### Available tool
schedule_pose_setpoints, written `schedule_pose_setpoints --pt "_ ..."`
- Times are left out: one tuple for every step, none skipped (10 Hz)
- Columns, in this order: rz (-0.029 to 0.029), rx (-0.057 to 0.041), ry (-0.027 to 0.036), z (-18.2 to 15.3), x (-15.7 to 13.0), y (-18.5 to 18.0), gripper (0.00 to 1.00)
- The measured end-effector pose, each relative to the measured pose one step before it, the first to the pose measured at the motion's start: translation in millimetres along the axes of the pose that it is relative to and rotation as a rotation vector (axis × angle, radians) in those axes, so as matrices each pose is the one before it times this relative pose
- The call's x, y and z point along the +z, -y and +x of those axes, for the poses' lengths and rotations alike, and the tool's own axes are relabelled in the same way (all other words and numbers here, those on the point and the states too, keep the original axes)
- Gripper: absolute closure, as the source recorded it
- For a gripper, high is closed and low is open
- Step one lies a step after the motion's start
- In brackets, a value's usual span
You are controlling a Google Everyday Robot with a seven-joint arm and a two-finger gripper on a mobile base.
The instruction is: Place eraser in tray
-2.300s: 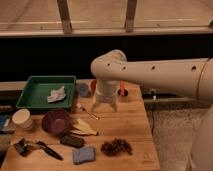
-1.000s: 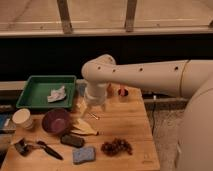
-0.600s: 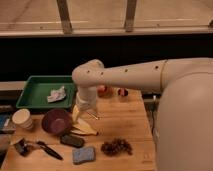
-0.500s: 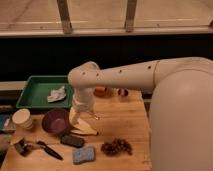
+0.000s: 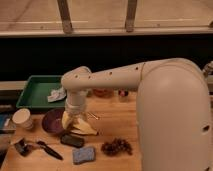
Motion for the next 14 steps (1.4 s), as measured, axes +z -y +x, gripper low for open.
schedule_pose_setpoints --pt "0.00167 0.00158 -0.00368 1.20 -0.01 1.24 0.35" --pt "-0.00056 -0.00319 0.00122 -0.94 0.26 -1.82 0.35" --pt "0.00069 -0.00014 0.00419 -0.57 -1.45 0.06 0.35" --pt "0.01685 -0.00687 -0.01416 0.76 -0.39 1.19 0.35" --pt "0.02077 -0.01946 -0.02118 -4.16 3.44 -5.78 0.35" --pt "0.00448 -0.02070 -0.02733 -1.26 8.53 -9.27 0.35" --pt "0.00194 -0.00310 -0.01523 -0.53 5.74 -0.83 0.35" --pt "0.00040 -0.00248 -0.01559 0.49 5.94 -0.64 0.35" --pt "-0.00543 -0.01121 -0.02116 -0.46 8.95 -6.34 0.35" --pt "-0.00168 -0.00266 -0.01224 0.29 5.02 -0.97 0.35" --pt "-0.00571 -0.00303 -0.00899 0.35 4.45 -0.72 0.35" --pt "-0.01608 -0.00498 -0.00762 0.36 5.18 -1.43 0.35" --pt "-0.02254 -0.00364 -0.00963 1.05 9.39 -2.21 0.35" --pt "-0.01258 -0.00143 -0.00655 0.68 5.83 -1.36 0.35"
